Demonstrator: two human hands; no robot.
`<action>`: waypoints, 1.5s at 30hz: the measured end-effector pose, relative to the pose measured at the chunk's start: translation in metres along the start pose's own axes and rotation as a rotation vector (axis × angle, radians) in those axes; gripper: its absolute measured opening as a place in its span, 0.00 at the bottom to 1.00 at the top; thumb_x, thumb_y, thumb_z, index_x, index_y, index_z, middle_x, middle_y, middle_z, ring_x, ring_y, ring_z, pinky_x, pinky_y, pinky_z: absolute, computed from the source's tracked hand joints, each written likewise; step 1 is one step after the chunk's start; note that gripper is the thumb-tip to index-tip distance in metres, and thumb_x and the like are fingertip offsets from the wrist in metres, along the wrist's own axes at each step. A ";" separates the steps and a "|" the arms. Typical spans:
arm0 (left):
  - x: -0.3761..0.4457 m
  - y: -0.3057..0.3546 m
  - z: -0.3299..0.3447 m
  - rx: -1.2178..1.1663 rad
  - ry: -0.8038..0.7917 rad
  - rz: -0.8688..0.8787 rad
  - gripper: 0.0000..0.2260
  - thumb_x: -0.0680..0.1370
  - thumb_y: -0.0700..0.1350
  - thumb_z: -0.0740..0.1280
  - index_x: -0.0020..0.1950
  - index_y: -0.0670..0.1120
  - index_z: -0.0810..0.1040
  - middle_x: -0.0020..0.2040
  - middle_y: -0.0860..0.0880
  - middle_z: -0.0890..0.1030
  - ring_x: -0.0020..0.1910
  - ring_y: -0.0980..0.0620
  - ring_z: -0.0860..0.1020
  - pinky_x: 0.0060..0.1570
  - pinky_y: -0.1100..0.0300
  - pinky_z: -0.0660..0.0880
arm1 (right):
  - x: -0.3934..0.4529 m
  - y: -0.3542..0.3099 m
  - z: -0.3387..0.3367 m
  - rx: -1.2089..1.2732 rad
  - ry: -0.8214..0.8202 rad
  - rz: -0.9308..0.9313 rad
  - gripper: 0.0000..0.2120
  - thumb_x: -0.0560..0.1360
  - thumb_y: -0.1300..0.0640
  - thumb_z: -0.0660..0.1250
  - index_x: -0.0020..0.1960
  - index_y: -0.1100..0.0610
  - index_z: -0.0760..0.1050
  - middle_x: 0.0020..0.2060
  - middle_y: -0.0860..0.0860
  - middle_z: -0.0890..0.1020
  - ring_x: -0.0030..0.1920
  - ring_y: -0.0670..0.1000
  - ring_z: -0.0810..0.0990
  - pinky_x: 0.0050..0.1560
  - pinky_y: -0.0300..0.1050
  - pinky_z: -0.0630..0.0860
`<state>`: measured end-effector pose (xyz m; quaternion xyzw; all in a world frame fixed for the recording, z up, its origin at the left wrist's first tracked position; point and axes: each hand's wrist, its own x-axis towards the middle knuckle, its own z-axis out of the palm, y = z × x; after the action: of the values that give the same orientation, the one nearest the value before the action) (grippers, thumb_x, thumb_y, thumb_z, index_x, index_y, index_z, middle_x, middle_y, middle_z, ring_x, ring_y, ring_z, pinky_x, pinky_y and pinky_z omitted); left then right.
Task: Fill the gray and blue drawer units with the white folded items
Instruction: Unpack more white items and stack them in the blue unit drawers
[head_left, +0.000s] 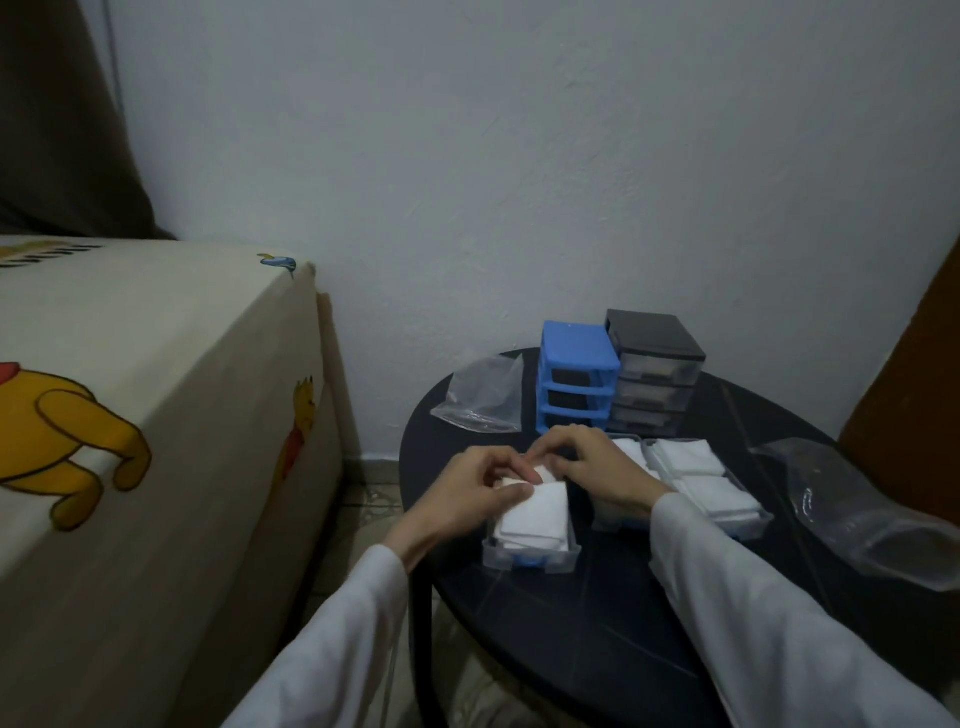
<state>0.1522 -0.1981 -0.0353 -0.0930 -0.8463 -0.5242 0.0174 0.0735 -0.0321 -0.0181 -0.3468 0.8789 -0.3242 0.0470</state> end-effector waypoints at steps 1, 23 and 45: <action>-0.001 0.001 0.002 -0.002 0.017 0.005 0.05 0.75 0.41 0.69 0.47 0.50 0.81 0.48 0.53 0.81 0.48 0.59 0.79 0.50 0.65 0.76 | 0.000 0.001 0.000 -0.001 -0.001 0.002 0.12 0.75 0.67 0.62 0.49 0.55 0.81 0.46 0.45 0.78 0.51 0.46 0.75 0.54 0.39 0.72; 0.005 -0.022 0.033 -0.389 0.388 -0.210 0.19 0.81 0.36 0.54 0.72 0.44 0.65 0.65 0.50 0.72 0.59 0.59 0.70 0.53 0.70 0.68 | -0.033 -0.032 0.057 -0.526 -0.144 0.050 0.26 0.83 0.50 0.44 0.76 0.58 0.42 0.77 0.54 0.46 0.76 0.49 0.44 0.74 0.44 0.40; 0.014 -0.009 0.046 -0.303 0.722 -0.187 0.17 0.81 0.36 0.55 0.69 0.42 0.69 0.64 0.44 0.75 0.61 0.49 0.74 0.61 0.57 0.72 | -0.043 -0.032 0.036 0.181 0.205 0.238 0.24 0.79 0.61 0.57 0.73 0.57 0.59 0.69 0.53 0.68 0.67 0.52 0.67 0.62 0.39 0.62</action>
<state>0.1399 -0.1587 -0.0623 0.1733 -0.7039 -0.6412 0.2519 0.1359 -0.0414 -0.0336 -0.2001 0.8810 -0.4280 0.0262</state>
